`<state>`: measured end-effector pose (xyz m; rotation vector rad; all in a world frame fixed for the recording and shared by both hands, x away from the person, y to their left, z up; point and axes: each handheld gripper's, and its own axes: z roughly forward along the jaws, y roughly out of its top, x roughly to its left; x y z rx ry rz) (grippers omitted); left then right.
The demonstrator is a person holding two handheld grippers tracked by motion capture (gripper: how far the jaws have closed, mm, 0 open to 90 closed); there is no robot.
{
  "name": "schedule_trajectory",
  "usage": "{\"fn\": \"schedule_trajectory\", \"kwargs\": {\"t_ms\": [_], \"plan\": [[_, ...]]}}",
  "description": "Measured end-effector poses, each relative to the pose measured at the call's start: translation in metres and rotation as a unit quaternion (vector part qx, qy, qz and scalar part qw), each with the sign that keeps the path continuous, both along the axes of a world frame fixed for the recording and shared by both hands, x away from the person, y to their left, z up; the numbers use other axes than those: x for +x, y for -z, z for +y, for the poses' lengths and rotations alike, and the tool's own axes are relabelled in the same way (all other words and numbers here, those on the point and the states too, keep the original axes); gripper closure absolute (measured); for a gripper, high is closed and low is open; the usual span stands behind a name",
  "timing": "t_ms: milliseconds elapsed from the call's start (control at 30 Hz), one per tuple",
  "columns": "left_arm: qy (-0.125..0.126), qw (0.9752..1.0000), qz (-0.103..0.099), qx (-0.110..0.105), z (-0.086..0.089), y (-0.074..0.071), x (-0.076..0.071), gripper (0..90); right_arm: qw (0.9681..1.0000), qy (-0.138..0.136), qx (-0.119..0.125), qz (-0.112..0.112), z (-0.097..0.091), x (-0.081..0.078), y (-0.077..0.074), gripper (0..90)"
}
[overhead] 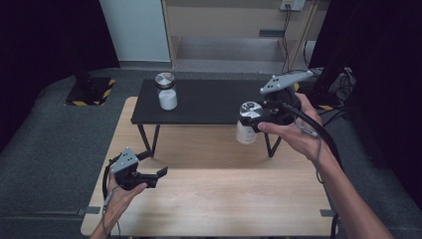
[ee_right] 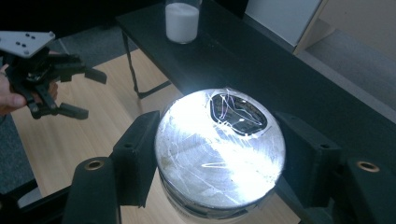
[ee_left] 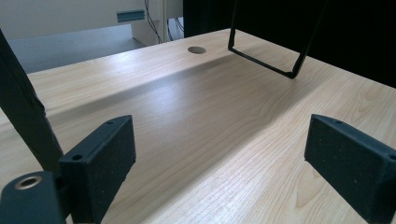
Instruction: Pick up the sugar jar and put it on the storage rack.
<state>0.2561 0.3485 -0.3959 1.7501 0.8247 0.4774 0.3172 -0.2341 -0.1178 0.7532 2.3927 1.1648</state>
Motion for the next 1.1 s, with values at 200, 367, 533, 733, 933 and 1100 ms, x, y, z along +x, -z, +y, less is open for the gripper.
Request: {"fn": "schedule_trajectory", "kwargs": {"t_ms": [200, 367, 533, 733, 933, 1100], "plan": [[0.000, 1.0000, -0.001, -0.001, 0.000, 0.000, -0.001, 7.9, 0.9999, 0.016, 0.004, -0.002, 0.004, 0.012, -0.002, 34.7], [0.001, 1.0000, 0.000, -0.001, 0.000, 0.001, 0.000, 7.9, 0.9995, 0.030, 0.010, -0.003, 0.009, 0.029, -0.004, 34.7], [0.002, 1.0000, 0.000, 0.000, 0.000, 0.001, 0.000, 7.9, 0.9984, 0.056, 0.001, -0.005, 0.020, 0.049, -0.006, 34.7], [0.001, 1.0000, 0.000, 0.000, 0.001, 0.001, -0.001, 7.9, 0.9964, 0.084, -0.014, -0.006, 0.032, 0.074, -0.003, 34.7], [-0.002, 1.0000, 0.001, -0.001, 0.003, 0.001, -0.001, 7.9, 0.9950, 0.099, -0.014, -0.001, 0.038, 0.100, 0.009, 34.7], [-0.004, 1.0000, 0.003, -0.003, 0.004, 0.002, -0.001, 7.9, 0.9947, 0.101, -0.015, 0.009, 0.045, 0.117, 0.016, 34.7]]}}
